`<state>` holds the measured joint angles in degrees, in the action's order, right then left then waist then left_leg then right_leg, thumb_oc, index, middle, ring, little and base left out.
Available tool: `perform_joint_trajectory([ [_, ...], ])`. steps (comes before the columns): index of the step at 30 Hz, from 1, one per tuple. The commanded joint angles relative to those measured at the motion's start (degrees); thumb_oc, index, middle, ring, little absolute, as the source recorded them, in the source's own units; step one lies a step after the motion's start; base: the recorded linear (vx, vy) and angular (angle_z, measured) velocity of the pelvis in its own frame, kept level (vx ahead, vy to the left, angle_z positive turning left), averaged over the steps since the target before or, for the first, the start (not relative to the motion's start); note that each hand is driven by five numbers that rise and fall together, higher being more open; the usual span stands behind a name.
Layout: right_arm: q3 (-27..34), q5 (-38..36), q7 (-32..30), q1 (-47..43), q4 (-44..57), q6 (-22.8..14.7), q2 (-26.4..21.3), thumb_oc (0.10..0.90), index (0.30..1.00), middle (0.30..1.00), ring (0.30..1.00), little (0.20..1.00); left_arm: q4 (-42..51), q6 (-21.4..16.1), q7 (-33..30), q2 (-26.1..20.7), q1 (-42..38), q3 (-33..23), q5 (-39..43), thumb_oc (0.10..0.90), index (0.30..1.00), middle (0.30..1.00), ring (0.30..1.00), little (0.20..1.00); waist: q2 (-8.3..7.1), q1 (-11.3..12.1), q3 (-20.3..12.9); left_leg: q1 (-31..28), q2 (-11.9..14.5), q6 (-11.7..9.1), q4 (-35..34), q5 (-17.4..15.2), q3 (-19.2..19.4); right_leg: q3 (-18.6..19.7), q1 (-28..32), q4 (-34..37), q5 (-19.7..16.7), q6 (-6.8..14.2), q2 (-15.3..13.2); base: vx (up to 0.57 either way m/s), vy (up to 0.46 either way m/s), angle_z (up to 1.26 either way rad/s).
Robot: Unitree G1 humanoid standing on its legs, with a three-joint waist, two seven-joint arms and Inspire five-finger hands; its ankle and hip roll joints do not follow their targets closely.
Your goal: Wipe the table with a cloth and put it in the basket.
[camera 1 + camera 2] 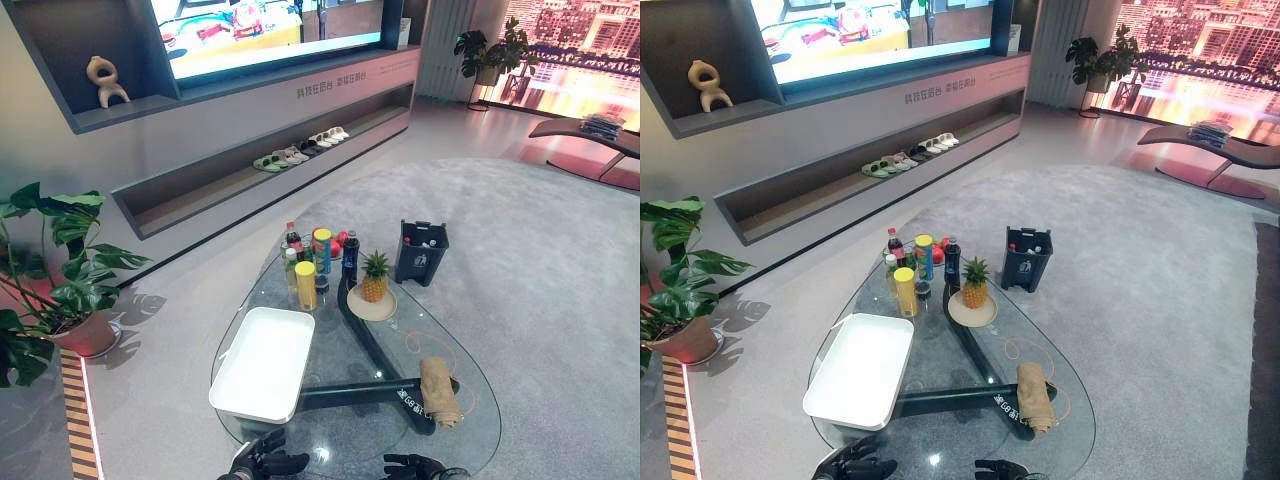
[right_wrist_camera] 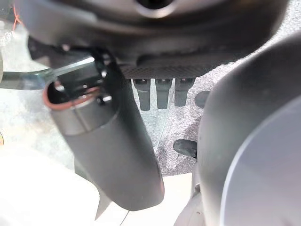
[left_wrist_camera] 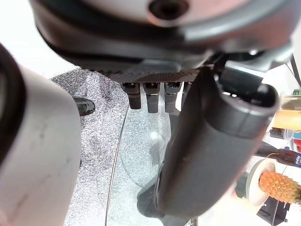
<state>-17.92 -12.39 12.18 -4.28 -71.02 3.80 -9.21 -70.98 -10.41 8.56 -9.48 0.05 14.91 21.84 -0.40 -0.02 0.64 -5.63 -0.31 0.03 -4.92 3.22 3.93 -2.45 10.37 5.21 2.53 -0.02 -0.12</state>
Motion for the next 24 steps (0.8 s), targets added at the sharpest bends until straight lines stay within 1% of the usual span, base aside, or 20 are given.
perform_joint_trajectory([
  [1, -0.62, 1.22, -1.50, -1.31, -1.70, -3.10, 0.14, 0.800, 0.900, 0.900, 0.900, 0.900, -2.82, -1.69, 1.10, 1.83, -3.88, 0.32, 0.24, 0.800, 0.900, 0.900, 0.900, 0.900, -1.25, 1.26, 0.93, -0.39, -0.89, 1.62, 0.65, -3.99, -4.21, -1.40, -4.83, -0.21, -5.28, 1.82, -2.61, 0.00, 0.000, 0.00],
  [9, -0.55, -0.86, -3.33, -0.40, 1.03, -6.81, 0.32, 0.800, 0.900, 0.900, 0.900, 0.900, -2.39, -1.63, -0.13, 1.97, -2.67, 0.06, 0.17, 0.800, 0.900, 0.900, 0.900, 0.900, -1.31, 0.95, 1.79, 0.50, -1.09, 1.76, 1.16, -3.97, -4.30, -0.94, -5.71, -0.21, -5.76, 1.91, -2.57, 0.03, 0.000, 0.00],
  [12, -0.64, -0.87, -4.76, -0.05, 3.88, -8.53, 0.12, 0.800, 0.900, 0.900, 0.900, 0.900, -1.92, -1.41, -0.64, 1.82, -2.22, -0.37, 0.19, 0.800, 0.900, 0.900, 0.900, 0.900, -1.41, 0.75, 2.51, 1.54, -1.31, 1.91, 2.28, -4.26, -4.05, -0.67, -6.55, -0.53, -5.93, 1.98, -2.72, 0.03, 0.001, -0.01],
  [13, -1.00, -1.53, -6.12, 0.05, 6.70, -8.74, -0.22, 0.800, 0.900, 0.900, 0.900, 0.900, -1.25, -1.46, -0.92, 1.61, -2.05, -0.23, 0.39, 0.800, 0.900, 0.900, 0.900, 0.900, -1.49, 0.59, 3.06, 2.46, -1.46, 2.02, 3.10, -4.48, -3.90, -0.42, -7.36, -0.77, -6.04, 1.97, -2.79, -0.01, 0.004, -0.03],
  [14, -1.07, -1.65, -6.44, 0.07, 7.39, -8.74, -0.32, 0.800, 0.900, 0.900, 0.900, 0.900, -1.11, -1.55, -0.93, 1.53, -1.99, -0.18, 0.49, 0.800, 0.900, 0.900, 0.900, 0.900, -1.50, 0.55, 3.20, 2.67, -1.49, 2.04, 3.28, -4.52, -3.88, -0.36, -7.57, -0.83, -6.08, 1.97, -2.80, -0.03, 0.003, -0.05],
  [15, -1.46, -2.06, -8.69, 0.09, 10.26, -9.66, -0.74, 0.800, 0.900, 0.900, 0.900, 0.900, -0.44, -1.53, -1.24, 1.24, -1.89, 0.17, 1.14, 0.800, 0.900, 0.900, 0.900, 0.900, -1.49, 0.39, 3.78, 3.52, -1.64, 2.18, 3.83, -4.62, -3.81, -0.08, -8.43, -1.01, -6.28, 1.96, -2.77, -0.03, 0.003, -0.05],
  [17, -1.93, -2.34, -11.98, 0.21, 14.94, -10.27, -1.20, 0.800, 0.900, 0.900, 0.900, 0.900, 0.42, -1.52, -1.70, 0.95, -1.87, 0.51, 1.92, 0.800, 0.900, 0.900, 0.900, 0.900, -1.46, 0.18, 4.56, 4.43, -1.71, 2.42, 3.90, -4.47, -3.83, 0.27, -9.57, -1.20, -6.56, 1.97, -2.72, -0.04, 0.003, -0.10],
  [19, -2.12, -2.24, -16.62, 0.64, 22.13, -9.97, -1.71, 0.800, 0.900, 0.900, 0.900, 0.900, 1.75, -1.33, -2.57, 0.77, -1.56, 0.80, 2.76, 0.800, 0.900, 0.900, 0.900, 0.900, -1.42, -0.23, 5.51, 5.17, -1.66, 2.67, 3.45, -4.20, -3.83, 0.69, -10.81, -1.39, -6.84, 2.07, -2.61, -0.04, 0.003, -0.10],
  [22, -2.18, -1.43, -20.14, 0.87, 26.91, -10.45, -1.96, 0.800, 0.900, 0.900, 0.900, 0.900, 2.72, -1.55, -3.40, 0.68, -1.29, 0.97, 3.63, 0.800, 0.900, 0.900, 0.900, 0.900, -1.47, -0.66, 6.57, 5.99, -1.65, 2.87, 3.46, -4.20, -3.56, 1.09, -12.05, -1.90, -6.86, 2.20, -2.59, -0.04, 0.007, -0.06],
  [24, -2.17, -0.72, -23.54, 0.27, 30.99, -11.30, -2.73, 0.800, 0.900, 0.900, 0.900, 0.900, 4.16, -1.42, -4.08, 0.34, -1.87, 1.07, 4.68, 0.800, 0.900, 0.900, 0.900, 0.900, -1.59, -1.04, 8.25, 7.59, -1.76, 3.11, 4.25, -4.35, -3.25, 1.52, -13.99, -2.88, -6.87, 2.23, -2.62, -0.10, 0.013, -0.03],
])
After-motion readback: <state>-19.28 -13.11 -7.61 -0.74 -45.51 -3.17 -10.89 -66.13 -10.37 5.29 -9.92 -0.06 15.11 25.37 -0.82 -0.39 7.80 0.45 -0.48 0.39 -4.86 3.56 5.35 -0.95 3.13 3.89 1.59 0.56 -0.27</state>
